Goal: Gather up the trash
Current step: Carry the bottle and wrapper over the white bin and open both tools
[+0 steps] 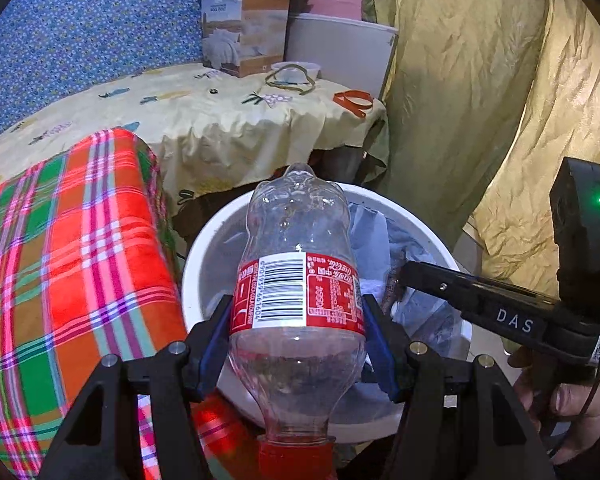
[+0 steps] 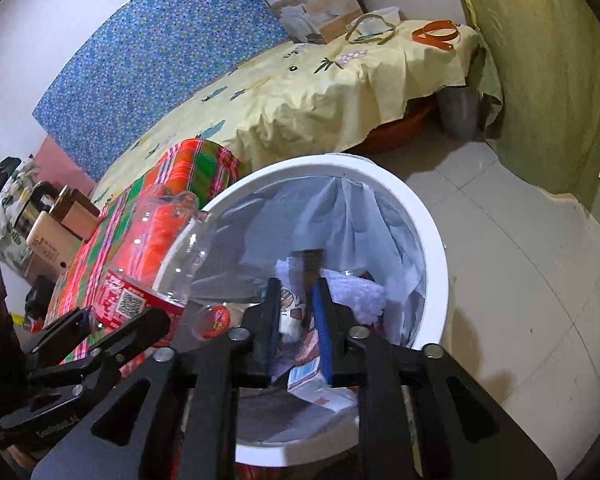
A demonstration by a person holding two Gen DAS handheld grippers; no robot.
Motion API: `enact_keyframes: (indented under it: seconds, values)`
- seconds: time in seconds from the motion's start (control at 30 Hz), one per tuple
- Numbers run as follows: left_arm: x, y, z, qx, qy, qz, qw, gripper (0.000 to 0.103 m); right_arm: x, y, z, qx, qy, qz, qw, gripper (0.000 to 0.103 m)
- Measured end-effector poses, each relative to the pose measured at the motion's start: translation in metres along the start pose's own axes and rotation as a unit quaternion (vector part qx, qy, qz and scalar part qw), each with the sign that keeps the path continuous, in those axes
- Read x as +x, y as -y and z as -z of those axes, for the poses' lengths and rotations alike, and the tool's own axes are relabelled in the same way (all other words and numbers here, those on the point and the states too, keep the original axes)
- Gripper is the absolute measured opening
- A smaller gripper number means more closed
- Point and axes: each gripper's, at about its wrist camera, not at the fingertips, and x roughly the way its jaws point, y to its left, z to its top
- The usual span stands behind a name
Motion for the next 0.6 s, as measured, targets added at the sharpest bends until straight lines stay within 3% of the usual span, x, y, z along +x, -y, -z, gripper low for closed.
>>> enact_keyframes:
  seconds: [0.1, 0.6]
  values:
    - [0.003, 0.002, 0.0, 0.003, -0.001, 0.005, 1.0, 0.064, -0.002, 0.0, 0.0, -0.005, 0.003, -0.003, 1.0, 0.038]
    - [-0.024, -0.002, 0.008, -0.005, 0.023, -0.001, 0.9997, 0.064, -0.022, -0.01, 0.008, -0.026, 0.014, 0.002, 1.0, 0.038]
